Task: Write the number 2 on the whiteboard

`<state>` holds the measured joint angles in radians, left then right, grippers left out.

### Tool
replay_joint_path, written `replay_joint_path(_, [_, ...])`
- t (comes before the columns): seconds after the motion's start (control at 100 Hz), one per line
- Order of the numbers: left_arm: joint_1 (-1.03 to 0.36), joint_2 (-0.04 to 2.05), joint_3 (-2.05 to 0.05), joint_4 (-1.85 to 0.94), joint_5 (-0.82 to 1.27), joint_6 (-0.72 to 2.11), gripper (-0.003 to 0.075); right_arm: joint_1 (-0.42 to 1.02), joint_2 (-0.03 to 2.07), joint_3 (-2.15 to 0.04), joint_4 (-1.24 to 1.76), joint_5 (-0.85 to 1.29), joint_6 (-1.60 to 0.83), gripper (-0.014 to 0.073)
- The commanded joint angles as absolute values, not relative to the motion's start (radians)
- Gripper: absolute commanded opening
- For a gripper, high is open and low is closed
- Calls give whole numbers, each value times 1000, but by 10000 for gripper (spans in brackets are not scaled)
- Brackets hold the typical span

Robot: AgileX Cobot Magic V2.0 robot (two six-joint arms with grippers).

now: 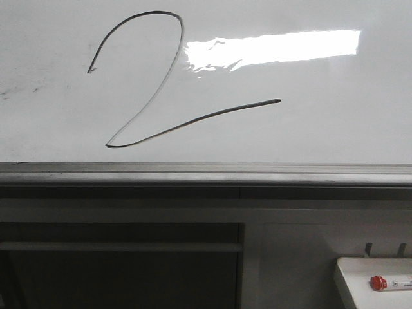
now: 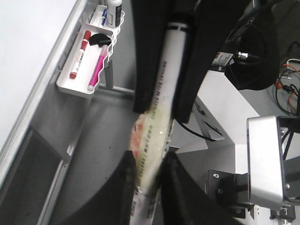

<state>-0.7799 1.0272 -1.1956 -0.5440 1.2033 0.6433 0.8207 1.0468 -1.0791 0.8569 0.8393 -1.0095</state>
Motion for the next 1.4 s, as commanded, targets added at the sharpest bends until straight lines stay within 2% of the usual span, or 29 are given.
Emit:
replay_joint_path(0.0, [-787,1041,-1228,-584,1153,627,-20,822,1036,-1111,928,788,-1023,-62])
replay_joint_path(0.47, [-787,1088,-1228,-584,1153,627,-15,822,1036,-1111,930,787,-1023,-62])
replay_joint_path(0.71, [-787,1099,-1228,-591,1168,627,79,822,1036,-1111,930,776,-1023,-62])
replay_joint_path(0.95, [-787,1112,-1228,-595,1197,627,124,822,1036,-1111,930,761,-1024,-62])
replay_joint_path(1.15, [-787,1112,-1228,-595,1195,627,109,822,1036,-1111,930,761,-1024,-62])
replay_joint_path(1.31, [-787,1112,-1228,-593,1195,627,-18,822,1036,-1111,930,761,-1024,-62])
replay_joint_path(1.39, [-787,1112,-1228,-593,1195,627,-20,822,1036,-1111,943,759,-1024,-62])
